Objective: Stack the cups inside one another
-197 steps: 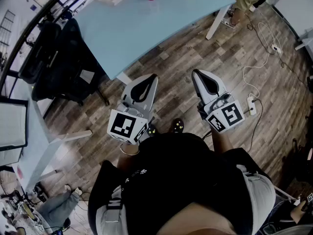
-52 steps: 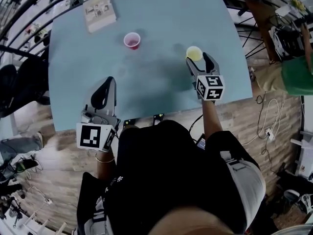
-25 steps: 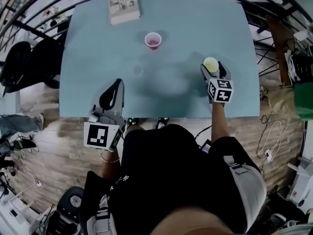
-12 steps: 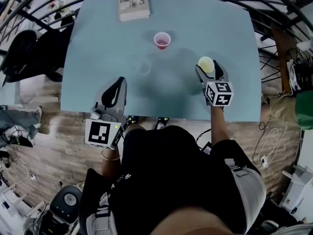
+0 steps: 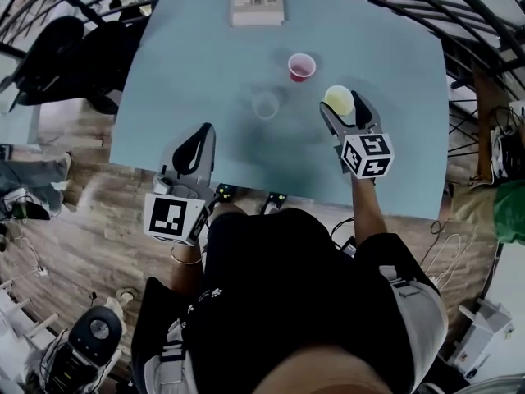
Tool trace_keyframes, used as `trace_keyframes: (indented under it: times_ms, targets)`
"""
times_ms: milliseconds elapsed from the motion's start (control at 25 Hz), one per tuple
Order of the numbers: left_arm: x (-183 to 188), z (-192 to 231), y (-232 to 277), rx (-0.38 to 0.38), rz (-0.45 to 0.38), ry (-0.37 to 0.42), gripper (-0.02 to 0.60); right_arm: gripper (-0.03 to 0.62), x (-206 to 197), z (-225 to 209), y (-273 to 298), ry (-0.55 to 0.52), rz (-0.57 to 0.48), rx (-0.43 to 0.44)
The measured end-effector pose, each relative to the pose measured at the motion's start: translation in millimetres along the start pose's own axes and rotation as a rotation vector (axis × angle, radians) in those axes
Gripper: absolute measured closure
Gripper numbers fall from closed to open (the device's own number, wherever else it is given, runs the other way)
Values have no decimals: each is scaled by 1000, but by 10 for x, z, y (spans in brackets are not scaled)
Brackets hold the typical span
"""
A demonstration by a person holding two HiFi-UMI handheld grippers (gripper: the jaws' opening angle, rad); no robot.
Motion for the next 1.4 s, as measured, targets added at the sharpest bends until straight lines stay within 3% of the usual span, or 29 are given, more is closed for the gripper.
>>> trace_keyframes:
  times_ms: [440, 800, 1400]
  targets:
    - [-10, 367, -278, 81, -5, -16, 597, 233, 307, 669, 512, -23, -46, 177]
    - [-3, 599, -464, 144, 5, -28, 597, 233, 395, 1032, 770, -21, -56, 270]
    - [-19, 803, -556, 162, 14, -18, 597, 233, 171, 1295, 982, -40, -9, 314]
Point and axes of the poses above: the fingertips, and each gripper's own axes: y forward along the fingers, z to its left, x out of its top, the point moved 9 cm from there along -y, backward along the fingers, and after that the axes turned 3 degrees about -z, right-handed, at the moved point
